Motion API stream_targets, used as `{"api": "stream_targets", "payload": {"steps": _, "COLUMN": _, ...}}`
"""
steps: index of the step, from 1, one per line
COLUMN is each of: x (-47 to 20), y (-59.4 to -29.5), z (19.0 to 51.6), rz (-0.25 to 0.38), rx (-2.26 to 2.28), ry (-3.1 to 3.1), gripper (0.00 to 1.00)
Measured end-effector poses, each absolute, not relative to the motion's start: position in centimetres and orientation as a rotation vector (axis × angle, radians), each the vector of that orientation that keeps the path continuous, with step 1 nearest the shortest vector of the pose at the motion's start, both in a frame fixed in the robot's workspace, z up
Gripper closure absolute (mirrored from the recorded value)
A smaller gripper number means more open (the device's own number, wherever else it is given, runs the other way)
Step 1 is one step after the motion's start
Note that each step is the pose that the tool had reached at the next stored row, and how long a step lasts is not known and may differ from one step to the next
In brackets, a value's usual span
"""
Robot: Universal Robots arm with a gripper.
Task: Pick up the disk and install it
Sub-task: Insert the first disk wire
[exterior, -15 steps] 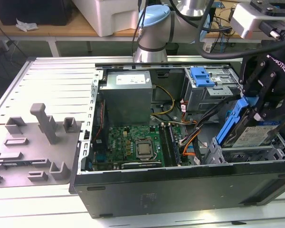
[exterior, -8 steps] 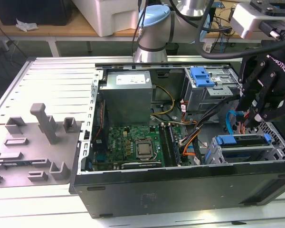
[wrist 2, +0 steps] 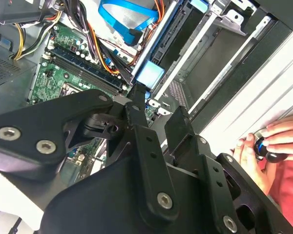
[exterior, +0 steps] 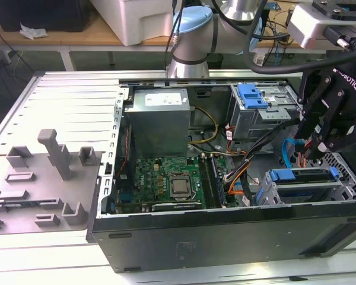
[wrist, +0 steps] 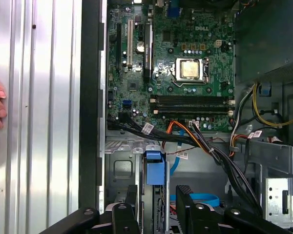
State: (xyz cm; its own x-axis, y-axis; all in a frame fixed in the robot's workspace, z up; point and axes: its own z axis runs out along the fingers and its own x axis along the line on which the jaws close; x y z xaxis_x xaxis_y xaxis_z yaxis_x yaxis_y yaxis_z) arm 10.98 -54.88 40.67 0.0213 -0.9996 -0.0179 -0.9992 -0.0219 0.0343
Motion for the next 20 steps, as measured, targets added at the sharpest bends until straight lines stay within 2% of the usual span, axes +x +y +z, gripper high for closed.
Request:
{"api": "stream_targets", "payload": {"steps": 6, "x": 11.0, "y": -54.5, "z": 40.7, "rz": -0.042, "rx": 2.229, "ry": -2.182, "gripper": 0.56}}
{"api": "stream_targets", "payload": {"steps": 9, "x": 11.0, "y": -53.8, "z": 40.7, "rz": 0.026, "rx": 2.196, "ry": -2.152, "gripper": 0.56}}
{"api": "stream_targets", "payload": {"steps": 13, "x": 11.5, "y": -50.4, "z": 40.7, "rz": 0.113, "rx": 2.151, "ry": -2.111, "gripper": 0.56}}
{"api": "stream_targets", "payload": {"steps": 20, "x": 12.6, "y": -47.8, "z": 40.7, "rz": 0.192, "rx": 2.106, "ry": -2.07, "gripper": 0.56}}
